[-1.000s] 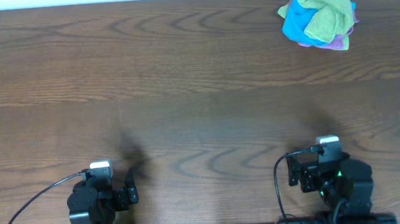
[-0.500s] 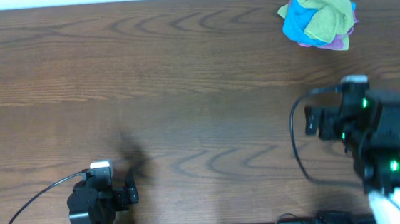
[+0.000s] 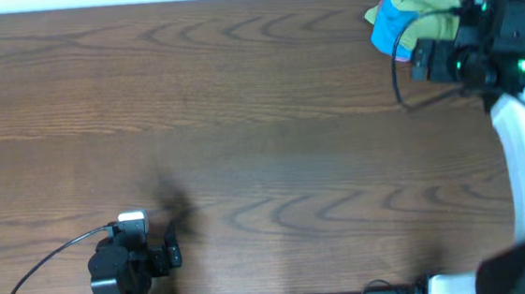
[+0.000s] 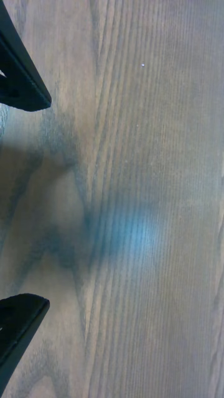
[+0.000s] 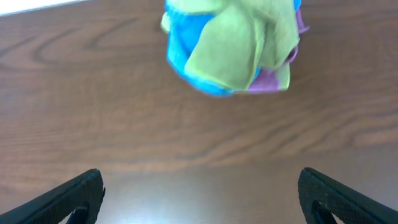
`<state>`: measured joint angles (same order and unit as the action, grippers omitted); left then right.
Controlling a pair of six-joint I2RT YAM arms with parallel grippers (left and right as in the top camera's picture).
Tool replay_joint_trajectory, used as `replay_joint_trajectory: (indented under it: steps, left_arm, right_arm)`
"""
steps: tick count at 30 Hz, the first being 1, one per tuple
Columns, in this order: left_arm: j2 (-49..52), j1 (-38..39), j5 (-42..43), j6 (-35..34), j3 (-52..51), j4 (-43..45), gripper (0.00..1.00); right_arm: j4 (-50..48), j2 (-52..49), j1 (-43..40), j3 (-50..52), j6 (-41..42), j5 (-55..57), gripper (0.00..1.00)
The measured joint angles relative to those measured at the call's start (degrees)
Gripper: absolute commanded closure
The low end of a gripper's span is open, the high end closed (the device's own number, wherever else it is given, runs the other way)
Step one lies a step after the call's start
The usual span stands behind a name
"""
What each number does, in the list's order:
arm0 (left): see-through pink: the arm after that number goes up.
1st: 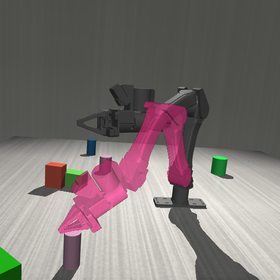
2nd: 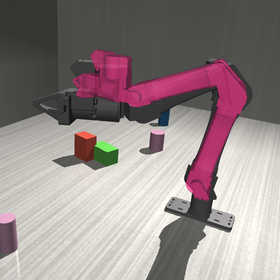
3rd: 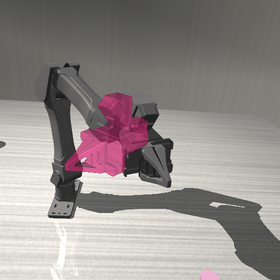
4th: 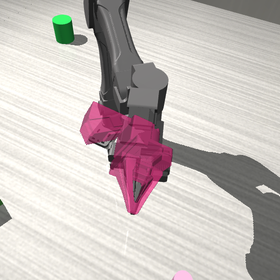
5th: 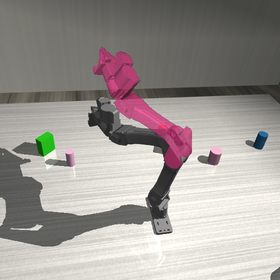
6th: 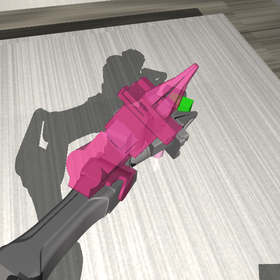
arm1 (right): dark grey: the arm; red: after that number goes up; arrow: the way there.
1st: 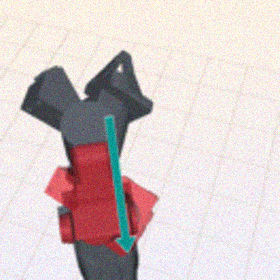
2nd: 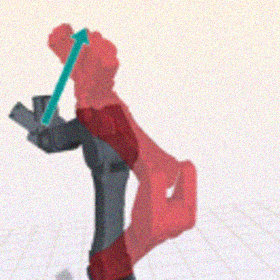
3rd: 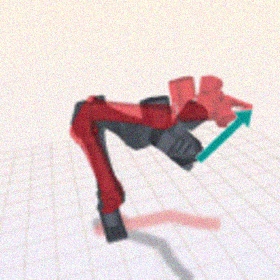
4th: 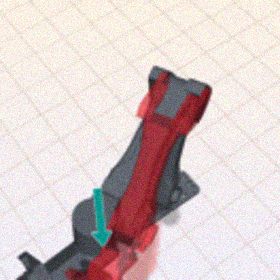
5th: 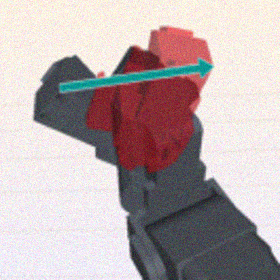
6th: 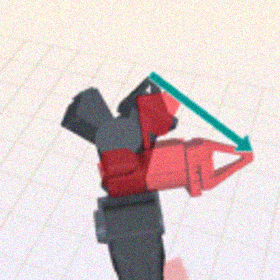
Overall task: Fold the cloth
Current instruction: 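Reach the right gripper to the cloth pile and lower onto green cloth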
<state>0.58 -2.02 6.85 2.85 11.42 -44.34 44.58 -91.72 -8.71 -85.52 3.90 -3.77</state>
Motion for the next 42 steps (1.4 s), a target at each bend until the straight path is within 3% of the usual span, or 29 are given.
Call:
replay_joint_trajectory:
  steps: [7, 19, 32, 42]
  left_arm:
    - [0.0, 0.0, 0.02, 0.0, 0.0, 0.0, 0.05]
    - [0.0, 0.0, 0.04, 0.0, 0.0, 0.0, 0.05]
    - [0.0, 0.0, 0.02, 0.0, 0.0, 0.02, 0.05]
    - [0.0, 0.0, 0.04, 0.0, 0.0, 0.0, 0.05]
  right_arm:
    - [-1.42, -12.66, -0.87, -11.98, 0.24, -0.59, 0.01]
    - [-17.22, -15.78, -0.85, -12.46, 4.13, -2.47, 0.01]
    - [-19.96, -30.82, -0.85, -17.57, 9.22, 0.72, 0.01]
    - [-24.15, -31.91, -0.85, -18.6, 11.21, 5.88, 0.01]
